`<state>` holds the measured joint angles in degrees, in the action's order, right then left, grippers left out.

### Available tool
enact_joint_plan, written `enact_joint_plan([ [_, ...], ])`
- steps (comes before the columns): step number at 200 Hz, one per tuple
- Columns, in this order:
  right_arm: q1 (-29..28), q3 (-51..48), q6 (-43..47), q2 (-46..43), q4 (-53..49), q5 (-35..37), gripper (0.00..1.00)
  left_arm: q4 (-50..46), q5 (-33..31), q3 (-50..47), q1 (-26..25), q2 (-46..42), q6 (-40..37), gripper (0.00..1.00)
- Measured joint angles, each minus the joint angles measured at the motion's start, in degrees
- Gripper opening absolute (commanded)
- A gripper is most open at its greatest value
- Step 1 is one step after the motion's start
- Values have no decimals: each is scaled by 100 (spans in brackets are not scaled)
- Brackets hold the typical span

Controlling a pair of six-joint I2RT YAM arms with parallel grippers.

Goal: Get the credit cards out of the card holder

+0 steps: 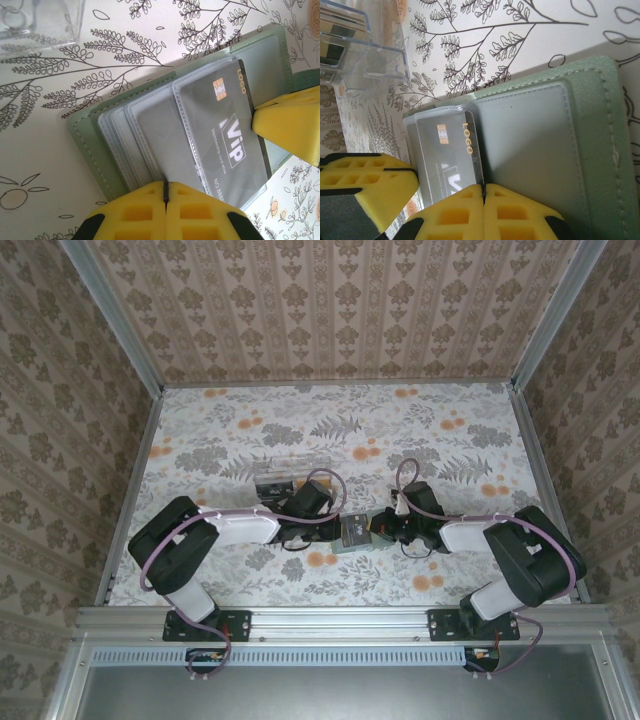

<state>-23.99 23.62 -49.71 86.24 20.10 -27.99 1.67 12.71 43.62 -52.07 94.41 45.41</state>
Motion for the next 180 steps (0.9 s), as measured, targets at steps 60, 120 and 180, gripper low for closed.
enact_joint_plan([
  [60, -42, 59, 0, 315, 317, -275, 0, -435, -184, 175, -76, -46, -39, 9],
  [120, -111, 107, 2, 389, 396, -310, 0, -636, -219, 389, -125, -72, -138, 11],
  [180, -146, 144, 24, 389, 332, -284, 0, -634, -216, 675, -157, 195, -195, 10],
])
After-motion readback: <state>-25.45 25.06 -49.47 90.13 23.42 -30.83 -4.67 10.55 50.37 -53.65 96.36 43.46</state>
